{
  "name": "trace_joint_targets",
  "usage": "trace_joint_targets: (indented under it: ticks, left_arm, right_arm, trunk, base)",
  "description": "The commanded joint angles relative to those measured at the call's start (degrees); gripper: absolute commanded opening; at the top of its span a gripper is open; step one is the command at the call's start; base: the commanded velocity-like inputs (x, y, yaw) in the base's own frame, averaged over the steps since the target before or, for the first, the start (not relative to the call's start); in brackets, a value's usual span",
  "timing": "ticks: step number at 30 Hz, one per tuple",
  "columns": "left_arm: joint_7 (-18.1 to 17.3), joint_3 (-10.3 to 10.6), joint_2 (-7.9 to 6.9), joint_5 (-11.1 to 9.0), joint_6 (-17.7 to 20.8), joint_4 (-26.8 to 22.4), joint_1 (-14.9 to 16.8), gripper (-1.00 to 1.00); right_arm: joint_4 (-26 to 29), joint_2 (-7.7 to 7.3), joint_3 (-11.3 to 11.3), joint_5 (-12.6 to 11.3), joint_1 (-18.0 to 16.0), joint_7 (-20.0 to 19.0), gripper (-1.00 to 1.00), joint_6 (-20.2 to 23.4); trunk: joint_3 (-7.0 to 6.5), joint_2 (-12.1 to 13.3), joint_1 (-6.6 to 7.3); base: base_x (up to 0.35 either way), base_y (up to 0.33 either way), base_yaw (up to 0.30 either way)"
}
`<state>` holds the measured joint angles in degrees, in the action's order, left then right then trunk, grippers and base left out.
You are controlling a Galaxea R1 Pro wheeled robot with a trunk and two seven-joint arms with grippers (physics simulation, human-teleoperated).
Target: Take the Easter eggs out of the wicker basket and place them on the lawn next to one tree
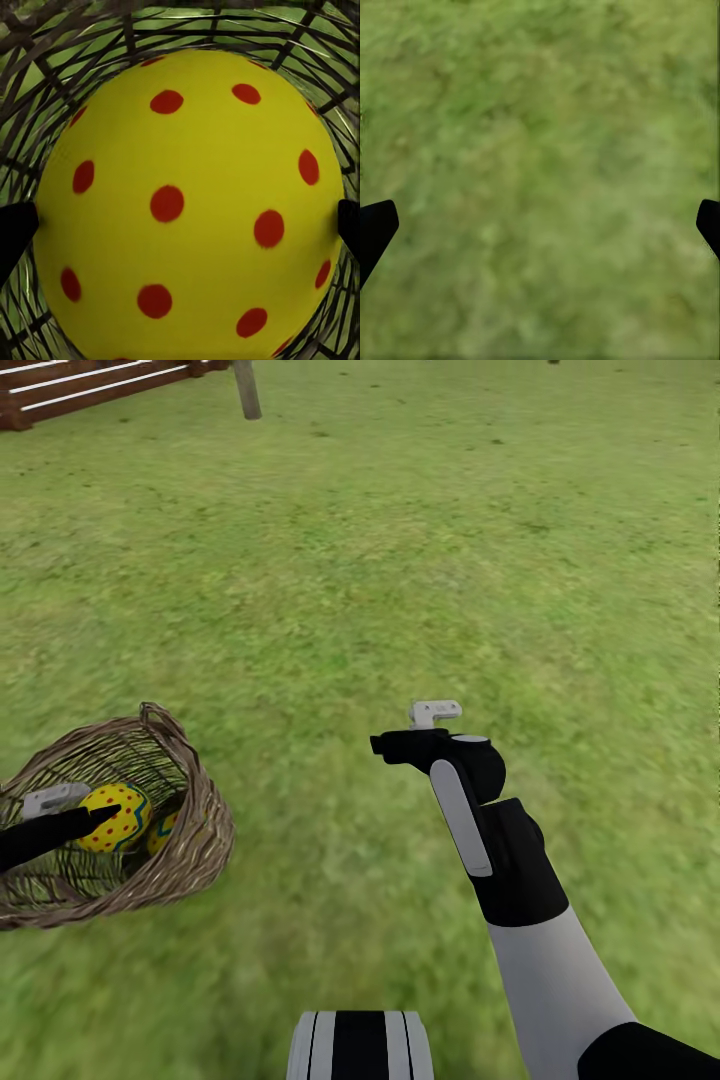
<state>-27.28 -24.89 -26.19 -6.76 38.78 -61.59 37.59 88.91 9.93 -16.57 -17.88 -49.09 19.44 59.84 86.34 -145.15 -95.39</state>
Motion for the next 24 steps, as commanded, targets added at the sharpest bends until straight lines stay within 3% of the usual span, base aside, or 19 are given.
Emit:
trace_joint_targets:
  ticks: [1, 24]
  left_arm:
    - [0.0, -0.1, 0.0, -0.5, 0.5, 0.0, 0.0, -1.0]
    - [0.2, 0.0, -0.11, -0.2, 1.1, 0.2, 0.0, -1.0]
  right_arm:
    - [0.0, 0.0, 0.0, -0.6, 0.0, 0.6, 1.0, 0.2]
    - [-0.3, 0.07, 0.0, -0.6, 0.0, 0.6, 1.0, 0.2]
  trunk:
    - [-0.19, 0.0, 0.03]
    - [-5.29, 0.3, 0.62]
  base:
    - [0.0, 0.0, 0.0]
    - [0.0, 0.0, 0.0]
